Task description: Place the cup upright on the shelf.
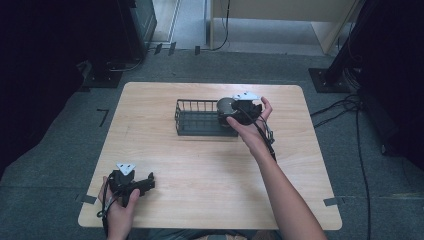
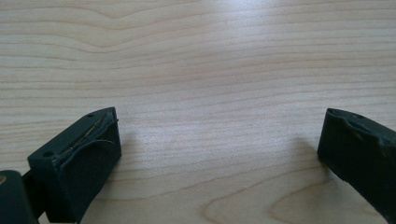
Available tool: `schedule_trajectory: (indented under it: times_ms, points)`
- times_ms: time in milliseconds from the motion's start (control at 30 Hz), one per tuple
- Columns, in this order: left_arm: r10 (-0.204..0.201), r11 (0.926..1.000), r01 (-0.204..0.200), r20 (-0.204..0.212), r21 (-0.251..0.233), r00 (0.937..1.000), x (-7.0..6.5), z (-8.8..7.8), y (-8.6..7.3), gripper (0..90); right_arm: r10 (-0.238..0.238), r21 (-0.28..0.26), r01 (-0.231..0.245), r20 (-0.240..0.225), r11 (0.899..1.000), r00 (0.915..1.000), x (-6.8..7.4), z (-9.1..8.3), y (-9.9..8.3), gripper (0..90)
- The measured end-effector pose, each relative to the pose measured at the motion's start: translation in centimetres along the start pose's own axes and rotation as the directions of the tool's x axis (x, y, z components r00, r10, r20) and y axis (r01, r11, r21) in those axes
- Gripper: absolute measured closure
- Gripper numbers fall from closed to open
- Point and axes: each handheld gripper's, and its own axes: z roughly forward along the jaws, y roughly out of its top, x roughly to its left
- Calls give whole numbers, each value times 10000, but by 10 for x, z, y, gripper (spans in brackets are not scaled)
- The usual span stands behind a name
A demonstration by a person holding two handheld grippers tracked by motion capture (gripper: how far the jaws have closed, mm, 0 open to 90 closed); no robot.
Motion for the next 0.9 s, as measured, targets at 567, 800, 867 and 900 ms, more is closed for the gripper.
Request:
schedule_trajectory:
  times_ms: [567,800,867,900]
  points:
    - [5,10000,-5,1,6,10000,0,0,0,0,222,-295,-222,22,9993,9998,-34,-32,-33,0]
    - [-3,10000,3,2,-12,10000,0,0,0,0,462,-137,-458,262,9989,9986,-45,-38,-49,0]
    - [-2,10000,2,3,-6,10000,0,0,0,0,555,-75,-553,321,9984,9979,-48,-39,-53,0]
    - [-6,10000,6,3,-13,10000,0,0,0,0,573,-70,-571,363,9983,9977,-50,-40,-56,0]
